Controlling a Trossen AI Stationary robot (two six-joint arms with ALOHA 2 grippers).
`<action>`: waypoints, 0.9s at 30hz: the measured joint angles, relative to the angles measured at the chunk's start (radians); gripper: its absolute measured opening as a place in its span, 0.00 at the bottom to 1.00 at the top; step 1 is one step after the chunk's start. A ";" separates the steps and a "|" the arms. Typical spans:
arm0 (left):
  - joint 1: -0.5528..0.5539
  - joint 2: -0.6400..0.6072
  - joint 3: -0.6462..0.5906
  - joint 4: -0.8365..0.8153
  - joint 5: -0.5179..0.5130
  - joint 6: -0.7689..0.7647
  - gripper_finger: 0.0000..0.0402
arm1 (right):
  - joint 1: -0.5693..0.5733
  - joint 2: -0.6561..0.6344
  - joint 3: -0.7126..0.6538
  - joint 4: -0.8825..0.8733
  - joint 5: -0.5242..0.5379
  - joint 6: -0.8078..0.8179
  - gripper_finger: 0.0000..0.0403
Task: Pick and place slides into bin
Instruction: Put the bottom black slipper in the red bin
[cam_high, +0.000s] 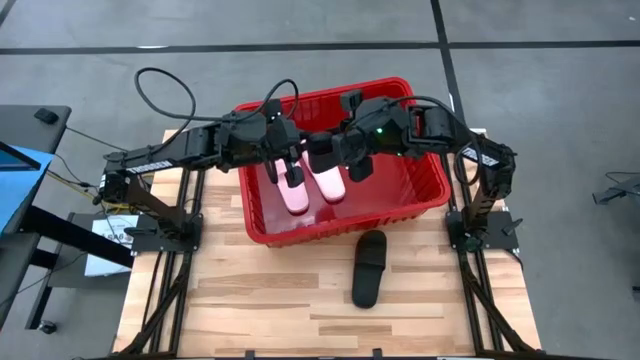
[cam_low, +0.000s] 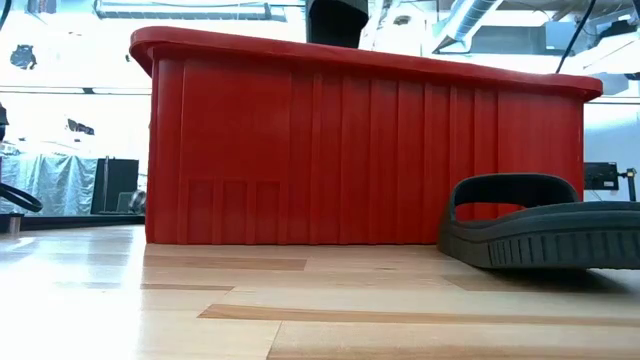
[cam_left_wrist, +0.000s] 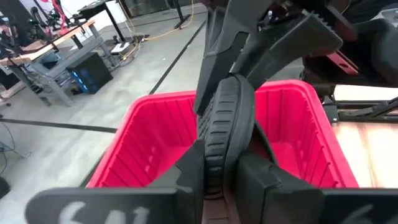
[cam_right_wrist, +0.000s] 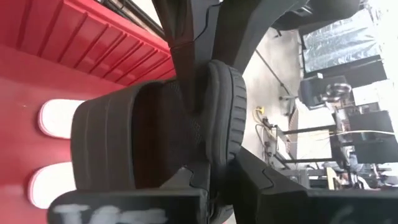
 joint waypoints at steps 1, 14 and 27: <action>0.000 0.000 0.000 0.001 0.001 0.000 0.13 | 0.000 0.000 0.000 -0.003 0.000 0.002 0.04; -0.017 -0.029 0.014 0.012 -0.055 -0.039 0.31 | 0.008 -0.014 -0.004 -0.032 0.057 0.023 0.04; -0.064 -0.035 0.221 -0.301 -0.160 -0.185 0.49 | -0.015 -0.028 0.000 -0.146 0.085 0.043 0.04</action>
